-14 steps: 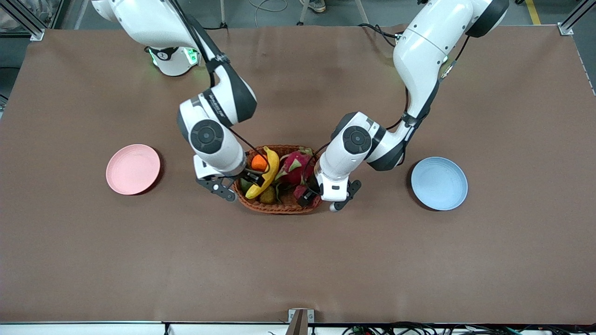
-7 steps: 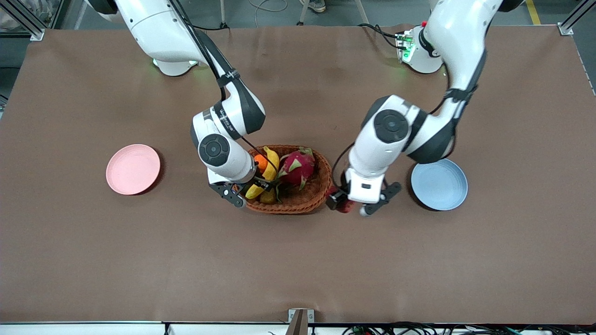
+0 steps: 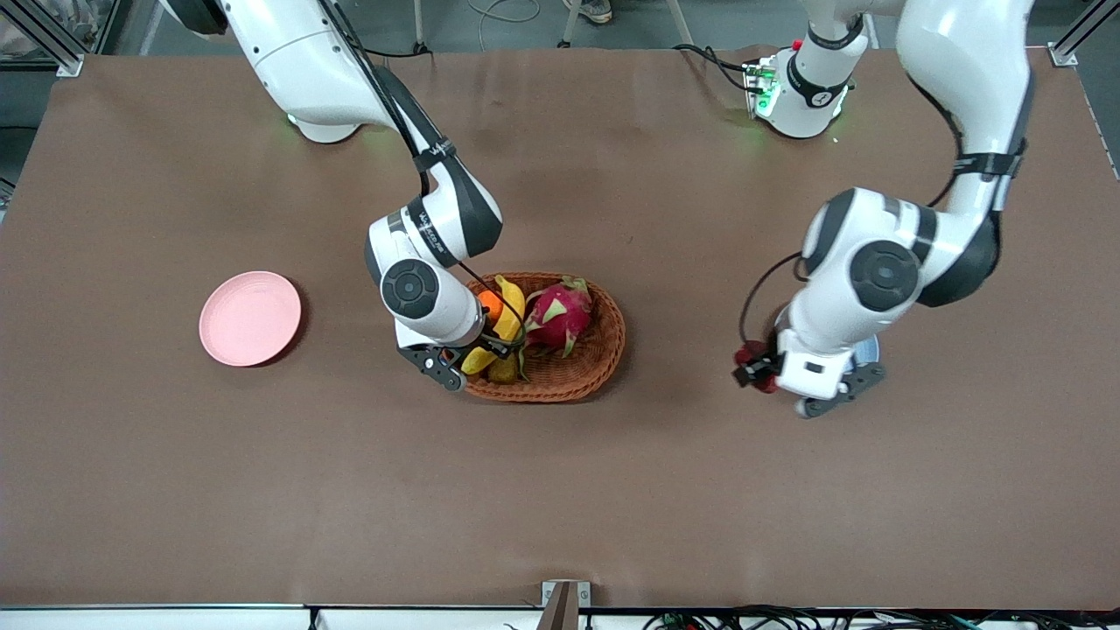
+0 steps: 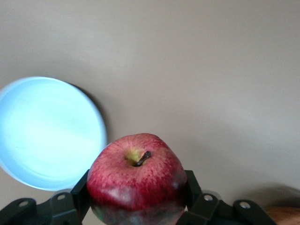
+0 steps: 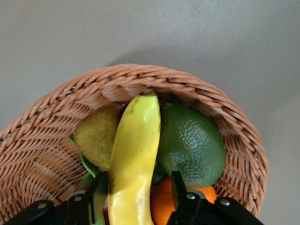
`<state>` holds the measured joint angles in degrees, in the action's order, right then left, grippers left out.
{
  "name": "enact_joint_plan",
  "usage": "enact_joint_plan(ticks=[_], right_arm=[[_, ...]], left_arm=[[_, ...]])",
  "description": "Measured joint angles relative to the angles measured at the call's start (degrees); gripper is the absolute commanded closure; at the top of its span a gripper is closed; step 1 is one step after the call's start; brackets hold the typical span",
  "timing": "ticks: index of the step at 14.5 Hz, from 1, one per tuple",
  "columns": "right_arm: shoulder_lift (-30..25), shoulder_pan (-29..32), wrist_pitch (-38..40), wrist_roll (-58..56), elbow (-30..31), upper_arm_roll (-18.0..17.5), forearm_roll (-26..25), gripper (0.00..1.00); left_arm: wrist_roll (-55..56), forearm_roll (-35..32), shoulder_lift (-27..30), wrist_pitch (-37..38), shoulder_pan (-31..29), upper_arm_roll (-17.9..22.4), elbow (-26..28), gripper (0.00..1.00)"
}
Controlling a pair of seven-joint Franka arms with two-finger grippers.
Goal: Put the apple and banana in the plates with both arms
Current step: 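Carry the apple to the blue plate while the right gripper grasps the banana, then lower the apple onto the blue plate while the right gripper lifts the banana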
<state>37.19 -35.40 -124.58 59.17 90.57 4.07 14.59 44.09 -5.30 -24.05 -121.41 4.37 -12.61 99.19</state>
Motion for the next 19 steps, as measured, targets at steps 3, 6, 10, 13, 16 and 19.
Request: enact_joint_plan(ticks=[3, 6, 10, 13, 16, 19], right_arm=[[0.43, -0.05, -0.23, 0.04, -0.08, -0.41, 1.35, 0.38], [0.66, -0.06, -0.46, 0.03, -0.13, -0.61, 3.36, 0.41], [0.83, -0.06, -0.48, 0.03, -0.14, -0.61, 3.5, 0.52], [0.91, -0.06, -0.58, 0.02, -0.17, -0.6, 3.55, 0.64], [0.92, -0.03, -0.59, -0.05, -0.54, -0.57, 3.55, 0.67], [0.92, 0.08, -0.34, -0.12, -2.42, -0.49, 3.55, 0.68]], left_arm=[[-2.94, -0.15, 0.81, -3.14, -4.05, -0.02, 5.96, 0.85], [-2.96, -3.53, 0.71, -10.43, -5.8, -0.01, 12.44, 0.84], [-2.95, -7.42, -0.06, -18.14, -7.92, -0.01, 19.11, 0.82], [-3.45, -7.85, -0.19, -18.34, -8.81, -0.02, 20.1, 0.79], [-3.82, -7.9, -0.17, -18.34, -9.47, -0.02, 20.18, 0.79], [-3.85, -7.91, 0.15, -18.31, -9.52, -0.05, 20.77, 0.78]])
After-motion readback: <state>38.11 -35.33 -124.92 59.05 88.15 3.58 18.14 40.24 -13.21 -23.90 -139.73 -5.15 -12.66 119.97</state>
